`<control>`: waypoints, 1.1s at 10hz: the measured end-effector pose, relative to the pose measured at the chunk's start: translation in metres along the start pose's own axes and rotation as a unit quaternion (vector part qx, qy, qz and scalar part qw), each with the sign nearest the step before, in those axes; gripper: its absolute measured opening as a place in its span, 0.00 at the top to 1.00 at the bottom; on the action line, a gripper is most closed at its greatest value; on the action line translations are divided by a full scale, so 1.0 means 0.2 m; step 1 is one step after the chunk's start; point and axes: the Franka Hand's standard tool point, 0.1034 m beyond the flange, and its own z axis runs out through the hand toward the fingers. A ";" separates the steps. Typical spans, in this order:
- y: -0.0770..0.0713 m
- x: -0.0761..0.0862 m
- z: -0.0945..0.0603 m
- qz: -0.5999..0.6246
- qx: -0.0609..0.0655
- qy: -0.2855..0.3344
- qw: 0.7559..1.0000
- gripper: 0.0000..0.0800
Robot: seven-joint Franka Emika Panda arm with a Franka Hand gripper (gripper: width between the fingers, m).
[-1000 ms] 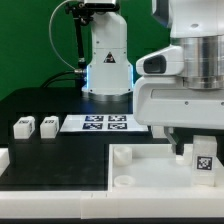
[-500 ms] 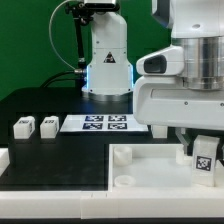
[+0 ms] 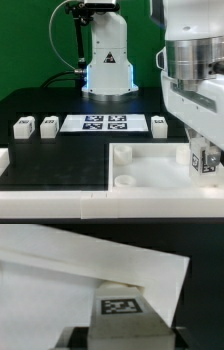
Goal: Assemble one leg
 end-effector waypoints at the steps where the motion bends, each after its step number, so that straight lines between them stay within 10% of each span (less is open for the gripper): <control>1: 0.00 0.00 0.00 0.082 0.004 -0.006 0.997 0.63; 4: 0.00 -0.01 0.00 0.102 0.007 -0.005 0.995 0.62; 6: 0.00 -0.03 0.00 0.003 0.011 -0.005 1.000 0.23; 11: 0.00 -0.02 0.00 -0.314 0.014 0.004 0.949 0.19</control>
Offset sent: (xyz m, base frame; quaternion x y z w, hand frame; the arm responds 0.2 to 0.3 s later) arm 0.0000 0.0000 0.0000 0.0000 0.0000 0.0000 1.0000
